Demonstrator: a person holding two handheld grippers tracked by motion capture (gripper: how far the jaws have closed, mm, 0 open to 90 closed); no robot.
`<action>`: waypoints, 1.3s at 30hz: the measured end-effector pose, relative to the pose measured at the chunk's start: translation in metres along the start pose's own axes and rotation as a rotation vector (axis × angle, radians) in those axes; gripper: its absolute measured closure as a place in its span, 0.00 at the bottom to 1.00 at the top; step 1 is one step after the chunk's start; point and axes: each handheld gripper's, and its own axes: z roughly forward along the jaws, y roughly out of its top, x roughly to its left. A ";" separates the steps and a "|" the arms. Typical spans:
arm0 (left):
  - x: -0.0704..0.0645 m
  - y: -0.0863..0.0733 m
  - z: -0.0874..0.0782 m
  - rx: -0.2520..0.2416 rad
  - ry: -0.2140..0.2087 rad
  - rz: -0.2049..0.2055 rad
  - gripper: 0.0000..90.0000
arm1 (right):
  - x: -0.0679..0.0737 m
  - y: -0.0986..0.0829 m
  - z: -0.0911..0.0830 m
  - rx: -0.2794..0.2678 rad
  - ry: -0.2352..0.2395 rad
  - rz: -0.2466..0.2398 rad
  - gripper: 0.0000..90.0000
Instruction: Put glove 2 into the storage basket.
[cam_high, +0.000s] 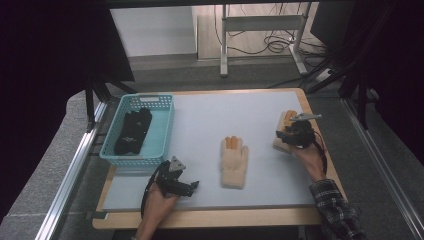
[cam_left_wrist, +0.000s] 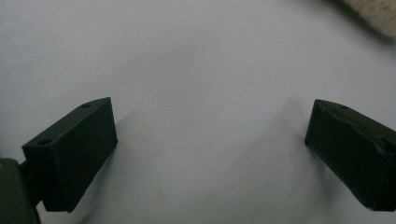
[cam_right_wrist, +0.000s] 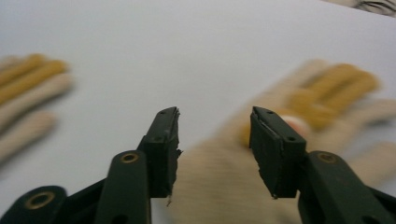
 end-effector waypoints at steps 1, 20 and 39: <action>0.000 0.000 0.000 0.000 0.000 0.000 0.03 | -0.007 -0.001 0.001 0.002 -0.010 0.007 0.52; 0.000 0.000 0.000 -0.001 0.000 -0.001 0.03 | -0.028 -0.009 0.026 0.034 -0.027 0.058 0.64; 0.000 0.000 0.000 -0.001 0.000 -0.002 0.03 | 0.020 0.013 -0.034 -0.072 0.108 -0.034 0.64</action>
